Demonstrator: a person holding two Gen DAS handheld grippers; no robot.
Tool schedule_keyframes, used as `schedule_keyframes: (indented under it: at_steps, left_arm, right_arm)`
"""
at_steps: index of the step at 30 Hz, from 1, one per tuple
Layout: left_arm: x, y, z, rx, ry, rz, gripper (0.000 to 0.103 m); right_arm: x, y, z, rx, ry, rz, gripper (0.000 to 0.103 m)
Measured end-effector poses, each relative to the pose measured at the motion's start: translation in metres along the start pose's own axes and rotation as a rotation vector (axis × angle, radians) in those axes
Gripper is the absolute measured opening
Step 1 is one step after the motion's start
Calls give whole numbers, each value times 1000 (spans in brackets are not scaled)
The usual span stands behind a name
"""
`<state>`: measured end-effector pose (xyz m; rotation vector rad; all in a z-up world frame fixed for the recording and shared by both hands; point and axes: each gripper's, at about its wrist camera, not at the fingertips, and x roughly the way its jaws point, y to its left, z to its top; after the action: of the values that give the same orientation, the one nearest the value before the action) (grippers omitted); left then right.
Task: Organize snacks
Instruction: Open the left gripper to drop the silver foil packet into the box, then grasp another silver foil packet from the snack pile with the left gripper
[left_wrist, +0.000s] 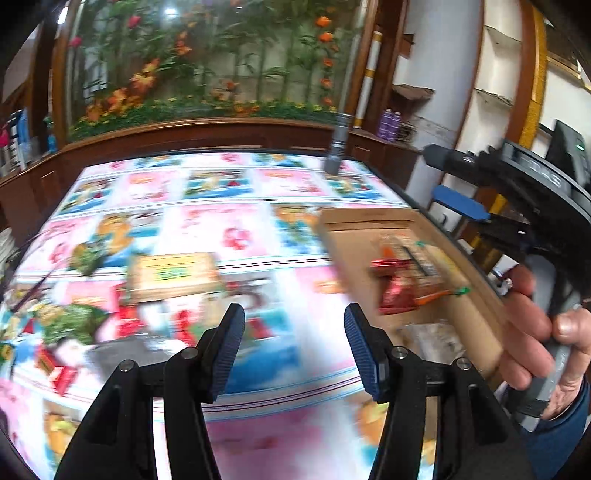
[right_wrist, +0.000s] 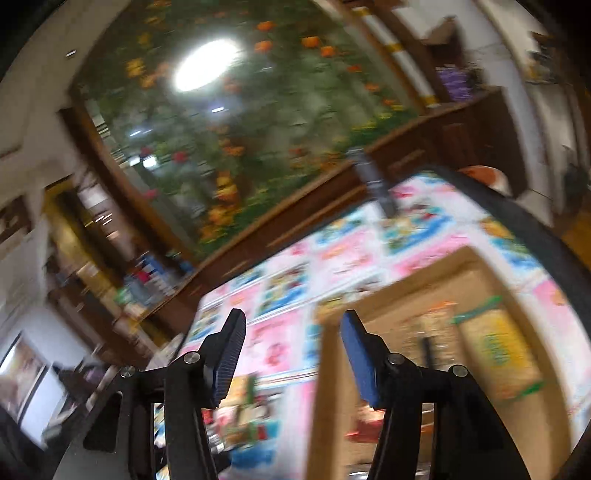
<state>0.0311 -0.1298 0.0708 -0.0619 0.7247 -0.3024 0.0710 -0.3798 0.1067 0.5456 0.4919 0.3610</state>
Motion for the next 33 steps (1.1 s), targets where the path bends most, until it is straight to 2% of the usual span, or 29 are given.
schedule_keyframes:
  at_steps: [1,3,5,7,10,13,15,16,19,22,26,27,28,30,31,33]
  left_arm:
    - [-2,10,0,-5,3,8,58]
    - [-7,35,0,-16,20,24,64]
    - [-9,62,1,-18,38,40,74]
    - [-7,81,0,-31,65,42,74]
    - [10,99,-2,-32,133,-23,74]
    - [31,101,-3,25,195,-37,74]
    - [37,102,-5,58,209,25,74]
    - [39,106,-7,47,222,20,74]
    - [36,112,-14,36,276,-63,75]
    - [28,98,-25,107,294,-127,85]
    - [38,78,-35,181,320,-34,86]
    - [40,74,-36,199,304,22,86]
    - [40,72,-37,205,293,41,85]
    - [38,73,-36,190,290,34,72]
    - [36,74,-36,185,279,42,59]
    - [36,80,-34,164,274,45,58]
  right_arm:
    - [6,8,-5,-19,18,21,60]
    - [21,30,-17,-89,114,75,59]
    - [33,54,-35,-172,144,34,60]
    - [44,69,-48,-235,208,50,59]
    - [53,83,-63,-294,224,22,59]
    - [58,85,-66,-317,236,21,59]
    - [53,80,-68,-301,244,34,59]
    - [52,77,-67,-284,249,39,59]
    - [51,71,-66,-249,267,52,59]
    - [48,71,-65,-248,269,53,59]
    - [50,75,-68,-262,278,50,59]
    - [51,75,-69,-268,281,49,59]
    - [52,77,-70,-274,285,46,59]
    - [54,79,-74,-293,301,48,59]
    - [55,81,-75,-302,306,44,59]
    - [59,84,-80,-327,322,32,59]
